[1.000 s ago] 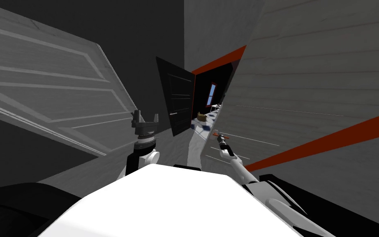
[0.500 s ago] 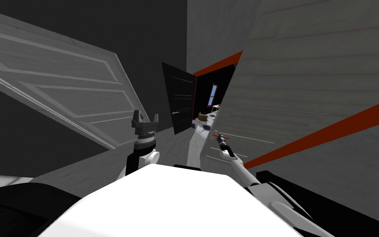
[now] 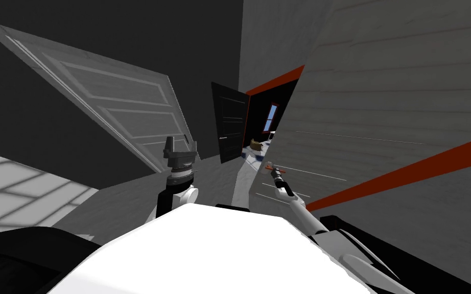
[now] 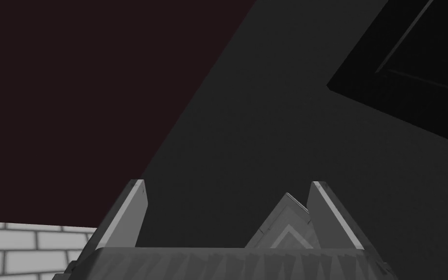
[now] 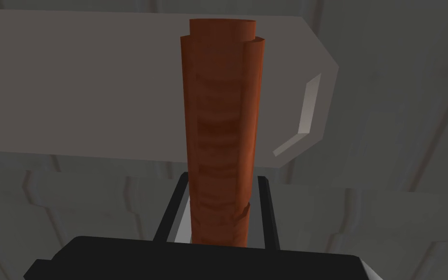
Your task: Pull the door open
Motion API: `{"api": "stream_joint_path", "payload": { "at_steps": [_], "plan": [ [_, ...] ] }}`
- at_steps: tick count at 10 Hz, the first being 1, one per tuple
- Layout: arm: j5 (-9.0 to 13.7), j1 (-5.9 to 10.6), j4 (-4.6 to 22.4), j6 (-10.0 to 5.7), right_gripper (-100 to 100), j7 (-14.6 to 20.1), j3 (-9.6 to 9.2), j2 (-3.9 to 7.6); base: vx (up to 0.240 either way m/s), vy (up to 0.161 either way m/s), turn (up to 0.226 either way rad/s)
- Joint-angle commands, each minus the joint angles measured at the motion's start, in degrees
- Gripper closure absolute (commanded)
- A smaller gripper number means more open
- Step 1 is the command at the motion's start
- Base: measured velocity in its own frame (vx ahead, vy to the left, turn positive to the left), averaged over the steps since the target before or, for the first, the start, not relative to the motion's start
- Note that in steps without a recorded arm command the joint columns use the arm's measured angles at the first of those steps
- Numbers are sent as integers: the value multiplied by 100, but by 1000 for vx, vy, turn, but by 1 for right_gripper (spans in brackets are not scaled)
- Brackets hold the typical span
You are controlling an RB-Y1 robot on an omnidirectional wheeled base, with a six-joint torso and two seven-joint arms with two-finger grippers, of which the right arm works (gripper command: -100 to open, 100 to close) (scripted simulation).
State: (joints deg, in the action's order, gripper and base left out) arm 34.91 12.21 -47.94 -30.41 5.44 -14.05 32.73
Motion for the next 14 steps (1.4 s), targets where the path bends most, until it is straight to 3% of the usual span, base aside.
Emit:
{"api": "stream_joint_path", "payload": {
  "at_steps": [1,6,7,14],
  "plan": [
    [-19,-137,-117,-2,100,62,14,79,-228,-100,222],
    [-77,-351,-280,-63,100,253,12,248,-204,-59,167],
    [-83,-287,-198,-74,100,247,-22,205,-91,-20,47],
    [-28,-496,-730,-234,100,454,-652,526,-176,-72,42]
  ]
}}
